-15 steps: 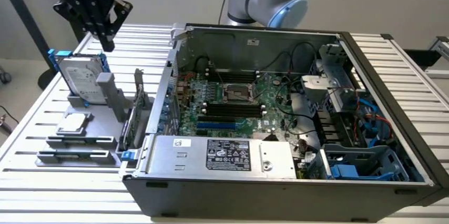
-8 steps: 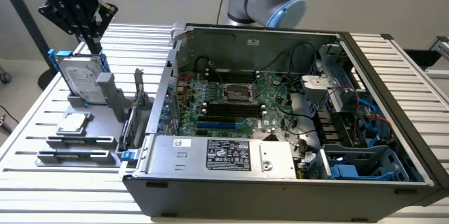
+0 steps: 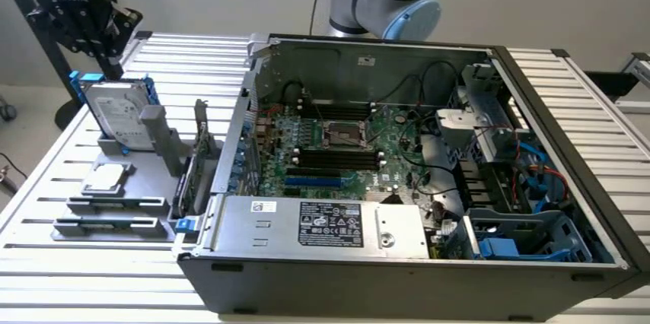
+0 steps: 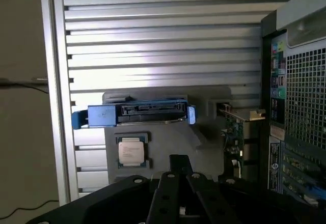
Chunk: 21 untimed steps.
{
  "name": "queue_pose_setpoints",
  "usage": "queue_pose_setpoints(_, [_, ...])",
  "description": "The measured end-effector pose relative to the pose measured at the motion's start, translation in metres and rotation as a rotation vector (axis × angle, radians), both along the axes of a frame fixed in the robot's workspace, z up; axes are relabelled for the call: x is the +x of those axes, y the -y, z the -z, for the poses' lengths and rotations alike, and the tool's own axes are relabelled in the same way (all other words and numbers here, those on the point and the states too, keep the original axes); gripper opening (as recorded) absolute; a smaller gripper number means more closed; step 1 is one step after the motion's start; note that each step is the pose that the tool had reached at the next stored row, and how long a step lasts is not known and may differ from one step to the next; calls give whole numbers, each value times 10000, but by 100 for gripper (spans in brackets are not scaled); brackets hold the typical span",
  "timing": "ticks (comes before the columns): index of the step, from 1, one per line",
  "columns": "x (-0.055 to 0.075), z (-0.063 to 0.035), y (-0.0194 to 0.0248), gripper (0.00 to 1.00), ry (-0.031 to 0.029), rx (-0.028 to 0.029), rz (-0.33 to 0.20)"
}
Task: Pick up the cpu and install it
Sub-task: 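Reach for the cpu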
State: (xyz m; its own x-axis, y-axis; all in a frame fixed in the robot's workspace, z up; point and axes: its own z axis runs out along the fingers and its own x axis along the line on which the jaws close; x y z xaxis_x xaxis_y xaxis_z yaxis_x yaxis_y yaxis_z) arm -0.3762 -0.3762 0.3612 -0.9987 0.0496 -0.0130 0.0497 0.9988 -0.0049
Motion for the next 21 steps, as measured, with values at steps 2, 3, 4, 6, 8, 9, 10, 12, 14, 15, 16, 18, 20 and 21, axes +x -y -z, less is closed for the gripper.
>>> queue_pose_setpoints(2, [-77,14,-4,11,-2,-1,-14])
queue_pose_setpoints(3, [-115,21,-6,11,-2,-2,-21])
queue_pose_setpoints(4, [-153,28,-8,11,-3,-3,-29])
queue_pose_setpoints(6, [-234,43,-12,11,-4,-4,-43])
queue_pose_setpoints(8, [-312,56,-17,11,-5,-6,-56])
queue_pose_setpoints(9, [-351,64,-19,11,-5,-6,-63])
queue_pose_setpoints(10, [-389,71,-21,11,-6,-7,-70])
queue_pose_setpoints(12, [-466,85,-25,11,-7,-9,-84])
queue_pose_setpoints(14, [-536,100,-28,11,-9,-10,-105])
queue_pose_setpoints(15, [-565,107,-29,11,-11,-10,-120])
queue_pose_setpoints(16, [-586,114,-29,11,-14,-10,-143])
queue_pose_setpoints(18, [-605,118,-29,11,-44,-11,-216])
queue_pose_setpoints(20, [-606,118,-29,11,-52,-11,-234])
queue_pose_setpoints(21, [-606,117,-29,11,-53,-11,-235])
